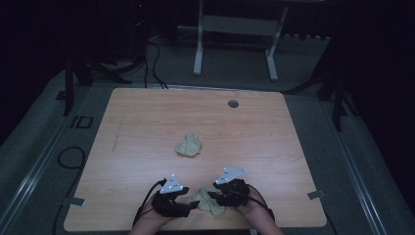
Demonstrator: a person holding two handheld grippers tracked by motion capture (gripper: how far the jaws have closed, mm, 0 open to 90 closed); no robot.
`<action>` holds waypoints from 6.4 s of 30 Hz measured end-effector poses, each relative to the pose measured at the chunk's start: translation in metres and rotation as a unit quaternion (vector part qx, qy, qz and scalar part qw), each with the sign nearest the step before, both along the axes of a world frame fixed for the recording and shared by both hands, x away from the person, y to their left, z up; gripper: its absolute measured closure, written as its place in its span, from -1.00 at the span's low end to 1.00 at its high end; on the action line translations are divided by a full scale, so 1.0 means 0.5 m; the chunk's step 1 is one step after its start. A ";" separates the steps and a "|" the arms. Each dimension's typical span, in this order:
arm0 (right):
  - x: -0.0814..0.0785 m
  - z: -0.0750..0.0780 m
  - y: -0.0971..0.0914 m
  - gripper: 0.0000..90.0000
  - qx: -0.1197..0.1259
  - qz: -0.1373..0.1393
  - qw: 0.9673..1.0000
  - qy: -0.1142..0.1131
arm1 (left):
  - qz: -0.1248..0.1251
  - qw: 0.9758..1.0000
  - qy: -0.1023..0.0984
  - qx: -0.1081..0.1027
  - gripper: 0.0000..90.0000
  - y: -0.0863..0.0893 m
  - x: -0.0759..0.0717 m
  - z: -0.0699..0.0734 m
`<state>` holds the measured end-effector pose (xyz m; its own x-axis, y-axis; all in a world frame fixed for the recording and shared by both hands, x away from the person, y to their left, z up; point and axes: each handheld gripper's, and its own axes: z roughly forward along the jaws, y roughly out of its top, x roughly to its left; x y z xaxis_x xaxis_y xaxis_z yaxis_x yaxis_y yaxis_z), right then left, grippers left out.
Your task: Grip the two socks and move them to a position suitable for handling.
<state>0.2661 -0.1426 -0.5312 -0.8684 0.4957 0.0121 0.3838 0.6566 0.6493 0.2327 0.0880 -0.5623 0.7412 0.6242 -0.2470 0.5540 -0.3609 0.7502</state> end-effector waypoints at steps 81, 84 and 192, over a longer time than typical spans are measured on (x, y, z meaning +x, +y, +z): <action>0.018 0.028 -0.117 -0.24 0.005 -0.124 0.992 -0.010 | 0.047 0.999 0.004 0.004 -0.26 0.016 -0.008 0.016; 0.037 0.036 -0.103 -0.25 0.013 -0.120 0.993 -0.007 | 0.036 0.999 -0.010 0.024 -0.26 0.024 -0.008 0.018; 0.113 -0.036 0.025 0.55 -0.046 -0.139 0.988 -0.054 | 0.055 0.998 0.017 0.008 -0.68 0.081 0.016 -0.014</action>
<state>0.3227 -0.1302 -0.5492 -0.6922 0.7100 -0.1297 0.4892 0.5937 0.6389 0.2406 0.1286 -0.5694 0.6589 0.7059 -0.2599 0.6162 -0.3084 0.7247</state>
